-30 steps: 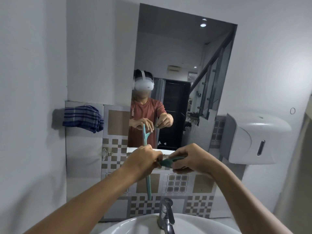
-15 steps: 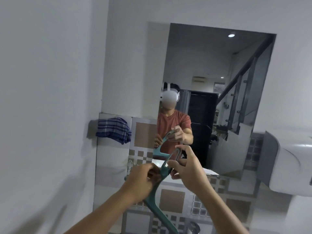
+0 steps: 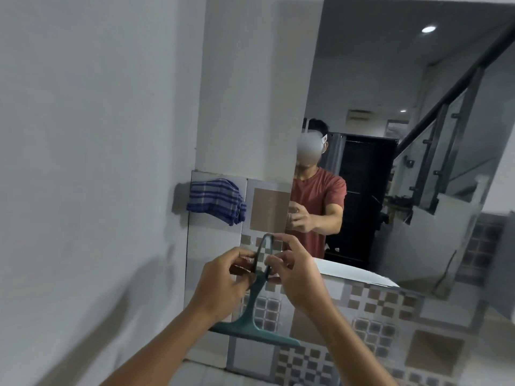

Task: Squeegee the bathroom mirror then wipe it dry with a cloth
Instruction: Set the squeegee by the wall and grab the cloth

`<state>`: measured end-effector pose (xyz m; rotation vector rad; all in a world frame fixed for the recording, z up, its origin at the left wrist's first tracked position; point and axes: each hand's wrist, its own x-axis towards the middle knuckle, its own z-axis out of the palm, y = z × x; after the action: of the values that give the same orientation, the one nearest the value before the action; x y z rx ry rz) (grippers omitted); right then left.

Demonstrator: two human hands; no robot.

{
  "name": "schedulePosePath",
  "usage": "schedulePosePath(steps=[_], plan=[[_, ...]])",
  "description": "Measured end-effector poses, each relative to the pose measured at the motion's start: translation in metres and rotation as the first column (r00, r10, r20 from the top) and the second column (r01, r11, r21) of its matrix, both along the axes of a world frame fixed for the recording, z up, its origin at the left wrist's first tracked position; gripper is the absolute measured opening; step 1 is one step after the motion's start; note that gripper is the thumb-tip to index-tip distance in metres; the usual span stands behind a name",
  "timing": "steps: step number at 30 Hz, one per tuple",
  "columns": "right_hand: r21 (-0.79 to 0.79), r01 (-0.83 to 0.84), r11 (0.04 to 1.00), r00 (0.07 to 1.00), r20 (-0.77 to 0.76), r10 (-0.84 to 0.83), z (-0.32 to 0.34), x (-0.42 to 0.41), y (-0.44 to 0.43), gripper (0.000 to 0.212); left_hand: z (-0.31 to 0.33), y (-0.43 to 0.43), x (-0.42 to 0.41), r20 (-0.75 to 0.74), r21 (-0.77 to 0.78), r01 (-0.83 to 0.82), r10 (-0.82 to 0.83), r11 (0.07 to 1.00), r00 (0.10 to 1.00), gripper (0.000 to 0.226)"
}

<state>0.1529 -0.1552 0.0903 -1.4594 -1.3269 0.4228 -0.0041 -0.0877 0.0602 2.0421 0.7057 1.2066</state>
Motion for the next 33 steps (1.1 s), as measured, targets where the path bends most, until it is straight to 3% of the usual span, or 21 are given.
schedulePosePath(steps=[6, 11, 16, 21, 26, 30, 33], plan=[[-0.062, -0.036, 0.997, 0.999, -0.012, 0.035, -0.014, -0.006, 0.025, 0.052, -0.007, 0.017, -0.011, -0.019, -0.035, -0.031, 0.031, 0.999, 0.999, 0.031], [-0.060, -0.094, 0.994, 0.990, -0.115, 0.087, -0.026, -0.010, 0.045, 0.056, -0.015, 0.035, -0.013, 0.002, -0.076, -0.039, 0.039, 0.996, 0.999, 0.035], [-0.038, -0.127, 0.991, 0.988, -0.098, 0.123, -0.030, -0.013, 0.056, 0.056, -0.022, 0.058, -0.011, -0.001, -0.106, -0.068, 0.068, 0.992, 0.998, 0.043], [-0.059, -0.123, 0.991, 0.982, -0.153, 0.113, -0.039, -0.014, 0.071, 0.051, -0.029, 0.075, -0.009, -0.016, -0.121, -0.058, 0.056, 0.991, 0.998, 0.051], [-0.058, -0.098, 0.994, 0.978, -0.191, 0.085, -0.048, -0.015, 0.084, 0.059, -0.031, 0.085, -0.005, -0.025, -0.134, -0.048, 0.045, 0.990, 0.999, 0.048], [-0.044, 0.013, 0.999, 1.000, -0.007, -0.014, -0.061, -0.015, 0.098, 0.072, -0.036, 0.094, -0.001, -0.039, -0.108, -0.076, 0.072, 0.991, 0.997, 0.049], [-0.030, 0.037, 0.999, 0.998, 0.048, -0.036, -0.069, -0.014, 0.109, 0.075, -0.042, 0.099, 0.000, -0.084, -0.042, -0.130, 0.126, 0.991, 0.988, 0.049]])
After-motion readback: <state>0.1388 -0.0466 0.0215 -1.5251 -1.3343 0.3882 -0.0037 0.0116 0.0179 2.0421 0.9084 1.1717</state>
